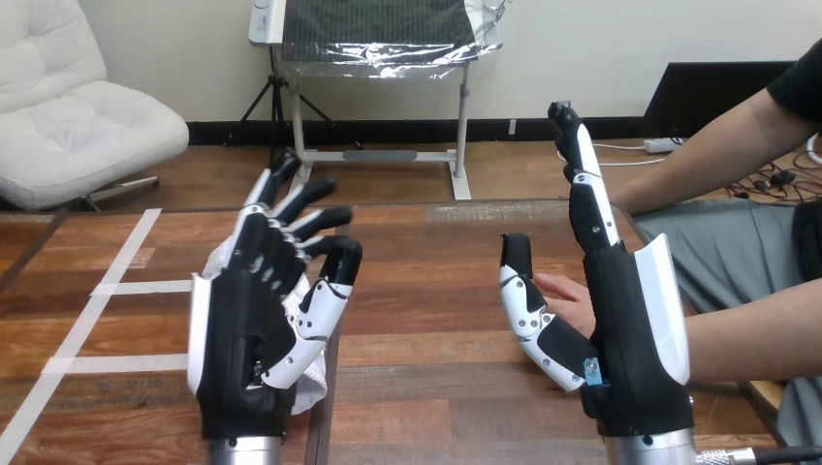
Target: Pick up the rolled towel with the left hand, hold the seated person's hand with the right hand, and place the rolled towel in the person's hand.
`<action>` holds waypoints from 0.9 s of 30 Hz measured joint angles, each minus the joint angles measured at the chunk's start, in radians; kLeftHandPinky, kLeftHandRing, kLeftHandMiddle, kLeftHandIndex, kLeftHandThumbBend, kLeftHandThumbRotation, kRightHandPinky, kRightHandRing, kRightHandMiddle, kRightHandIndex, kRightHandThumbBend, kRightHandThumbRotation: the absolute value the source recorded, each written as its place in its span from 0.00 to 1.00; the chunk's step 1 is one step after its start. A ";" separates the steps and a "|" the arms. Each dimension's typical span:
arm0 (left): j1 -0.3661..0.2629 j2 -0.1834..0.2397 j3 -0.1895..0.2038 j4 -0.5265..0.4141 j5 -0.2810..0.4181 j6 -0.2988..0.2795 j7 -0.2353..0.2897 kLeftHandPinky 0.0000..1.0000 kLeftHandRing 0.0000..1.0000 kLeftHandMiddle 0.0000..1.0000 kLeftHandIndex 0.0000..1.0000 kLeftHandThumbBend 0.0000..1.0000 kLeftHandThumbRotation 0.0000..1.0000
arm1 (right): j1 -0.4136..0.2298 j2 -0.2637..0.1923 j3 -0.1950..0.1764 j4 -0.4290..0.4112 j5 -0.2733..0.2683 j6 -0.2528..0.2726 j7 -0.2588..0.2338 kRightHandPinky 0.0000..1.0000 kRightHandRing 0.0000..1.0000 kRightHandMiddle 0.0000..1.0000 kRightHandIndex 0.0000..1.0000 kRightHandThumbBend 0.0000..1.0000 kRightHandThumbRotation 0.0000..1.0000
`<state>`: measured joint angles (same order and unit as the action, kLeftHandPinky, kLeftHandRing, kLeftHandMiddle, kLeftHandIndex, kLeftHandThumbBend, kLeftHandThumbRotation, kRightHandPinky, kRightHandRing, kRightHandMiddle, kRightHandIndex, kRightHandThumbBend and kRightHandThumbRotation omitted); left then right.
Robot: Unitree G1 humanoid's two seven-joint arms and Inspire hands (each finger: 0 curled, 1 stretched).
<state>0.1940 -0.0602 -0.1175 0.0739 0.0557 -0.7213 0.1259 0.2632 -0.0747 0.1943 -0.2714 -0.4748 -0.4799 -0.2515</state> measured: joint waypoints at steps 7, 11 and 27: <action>0.000 0.000 0.011 -0.001 0.164 -0.006 0.157 0.65 0.77 0.83 0.90 0.60 0.14 | 0.000 0.000 -0.001 0.000 0.000 0.000 0.004 1.00 1.00 1.00 1.00 0.00 0.00; 0.000 0.000 0.018 -0.009 0.267 0.017 0.243 0.65 0.78 0.84 0.90 0.61 0.15 | 0.000 0.000 -0.002 0.000 0.002 0.000 0.006 1.00 1.00 1.00 1.00 0.00 0.00; -0.055 0.012 0.056 -0.068 0.664 0.237 0.506 0.64 0.78 0.83 0.86 0.73 0.25 | 0.000 0.000 -0.003 0.000 0.006 0.011 0.014 1.00 1.00 1.00 1.00 0.00 0.00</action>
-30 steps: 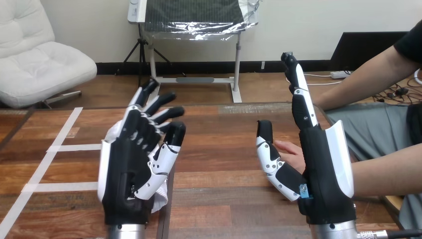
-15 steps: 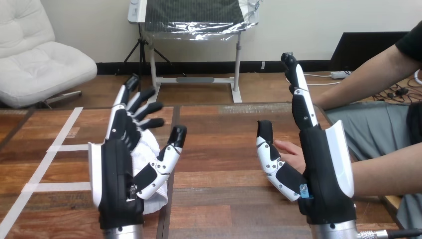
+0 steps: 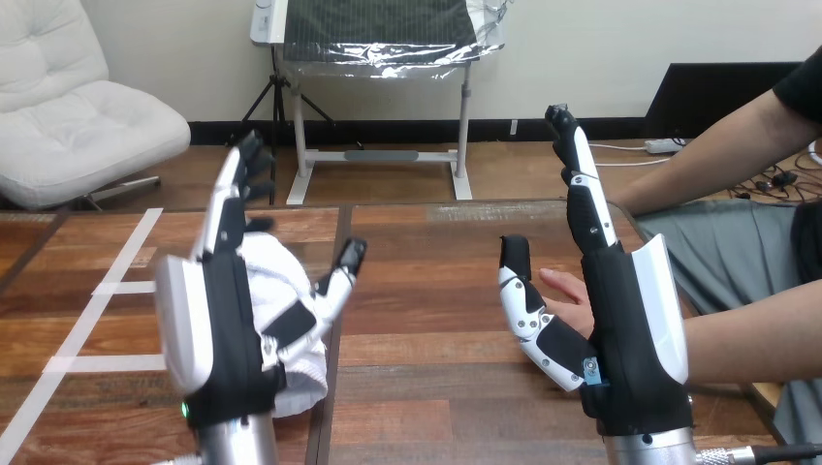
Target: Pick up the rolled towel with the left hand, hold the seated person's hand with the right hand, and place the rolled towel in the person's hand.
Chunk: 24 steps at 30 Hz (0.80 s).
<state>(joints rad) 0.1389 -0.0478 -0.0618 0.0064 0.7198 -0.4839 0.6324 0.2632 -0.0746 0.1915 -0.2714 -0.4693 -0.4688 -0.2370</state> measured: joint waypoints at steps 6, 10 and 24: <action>-0.052 0.009 0.008 -0.037 0.147 0.155 0.048 0.64 0.78 0.84 0.86 0.79 0.34 | 0.000 0.000 -0.001 0.000 0.000 0.000 0.001 1.00 1.00 1.00 1.00 0.00 0.00; -0.088 0.015 0.008 -0.059 0.227 0.263 0.053 0.63 0.77 0.84 0.86 0.81 0.39 | 0.000 0.000 -0.001 0.000 0.000 0.001 0.002 1.00 1.00 1.00 1.00 0.00 0.00; -0.192 0.032 -0.010 -0.091 0.391 0.595 -0.053 0.64 0.78 0.84 0.86 0.86 0.57 | 0.000 -0.001 -0.005 0.000 0.001 0.010 0.018 1.00 1.00 1.00 1.00 0.00 0.00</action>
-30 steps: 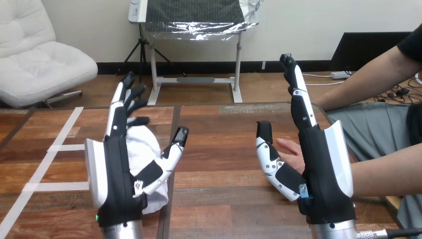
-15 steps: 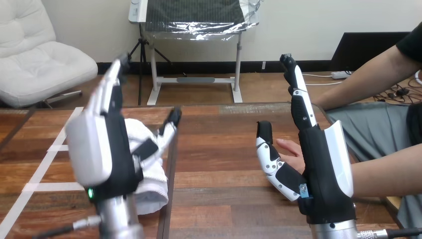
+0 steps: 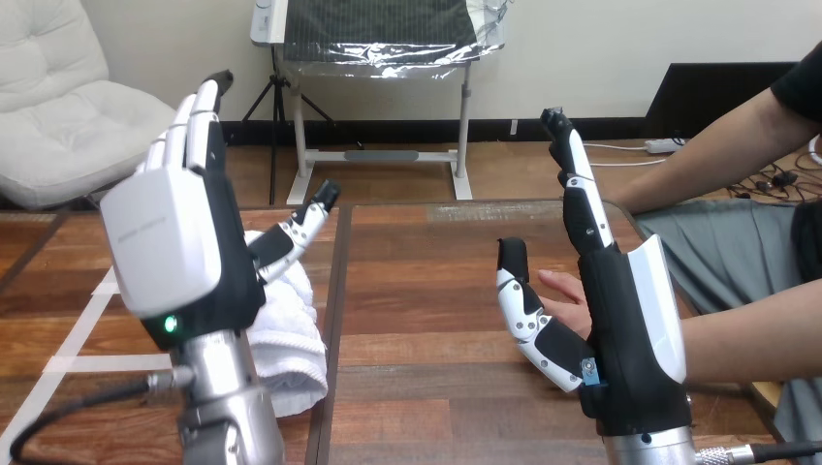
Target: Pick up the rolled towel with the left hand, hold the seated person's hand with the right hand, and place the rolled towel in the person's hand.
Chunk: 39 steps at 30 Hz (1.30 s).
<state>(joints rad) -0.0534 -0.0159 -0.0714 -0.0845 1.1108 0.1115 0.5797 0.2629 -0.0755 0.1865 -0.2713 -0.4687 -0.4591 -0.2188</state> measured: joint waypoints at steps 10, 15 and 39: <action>-0.060 0.007 -0.032 0.020 0.054 0.187 -0.108 0.69 0.80 0.85 0.87 0.88 0.63 | 0.000 0.000 -0.003 0.000 0.004 0.011 0.011 1.00 1.00 1.00 1.00 0.00 0.00; -0.095 0.013 -0.047 0.049 0.073 0.259 -0.151 0.71 0.82 0.87 0.89 0.88 0.68 | 0.000 -0.001 -0.003 0.000 0.005 0.017 0.022 1.00 1.00 1.00 1.00 0.00 0.00; -0.223 0.042 -0.103 0.188 0.060 0.470 -0.317 0.83 0.89 0.93 0.96 0.87 0.84 | 0.000 -0.008 -0.009 -0.001 0.003 0.039 0.046 1.00 1.00 1.00 1.00 0.00 0.00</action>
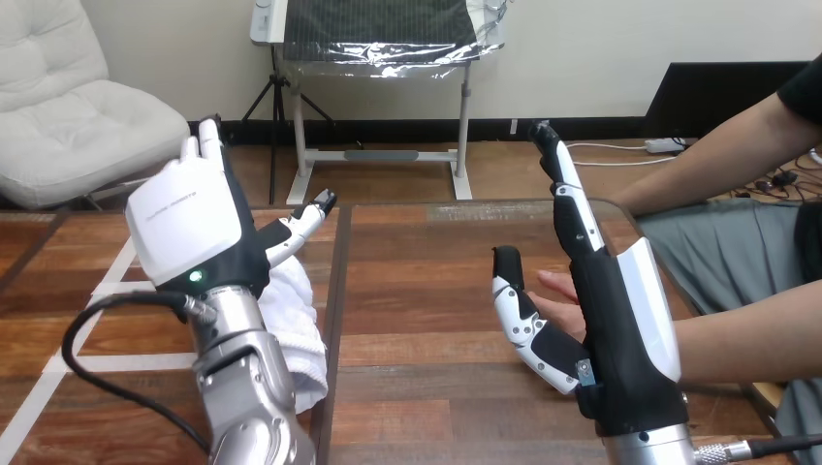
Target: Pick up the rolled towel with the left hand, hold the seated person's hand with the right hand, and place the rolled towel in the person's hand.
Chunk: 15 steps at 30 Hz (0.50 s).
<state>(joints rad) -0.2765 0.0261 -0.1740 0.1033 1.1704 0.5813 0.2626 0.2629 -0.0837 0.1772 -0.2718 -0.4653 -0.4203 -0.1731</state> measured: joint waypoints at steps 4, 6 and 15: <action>-0.018 0.005 -0.008 0.015 -0.007 0.027 -0.033 0.84 0.90 0.94 0.97 0.88 0.87 | 0.000 0.000 -0.001 -0.002 0.000 0.007 0.005 1.00 1.00 1.00 1.00 0.00 0.00; -0.027 0.007 -0.013 0.021 -0.015 0.043 -0.051 0.84 0.90 0.94 0.97 0.89 0.88 | 0.000 0.000 -0.001 -0.002 -0.001 0.011 0.008 1.00 1.00 1.00 1.00 0.00 0.00; -0.062 0.012 -0.035 0.062 -0.022 0.115 -0.129 0.80 0.88 0.94 0.99 0.92 0.95 | 0.000 0.000 -0.001 -0.004 -0.002 0.028 0.023 1.00 1.00 1.00 1.00 0.00 0.00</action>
<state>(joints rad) -0.3386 0.0385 -0.2087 0.1655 1.1482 0.6967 0.1337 0.2629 -0.0841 0.1759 -0.2759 -0.4668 -0.3925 -0.1500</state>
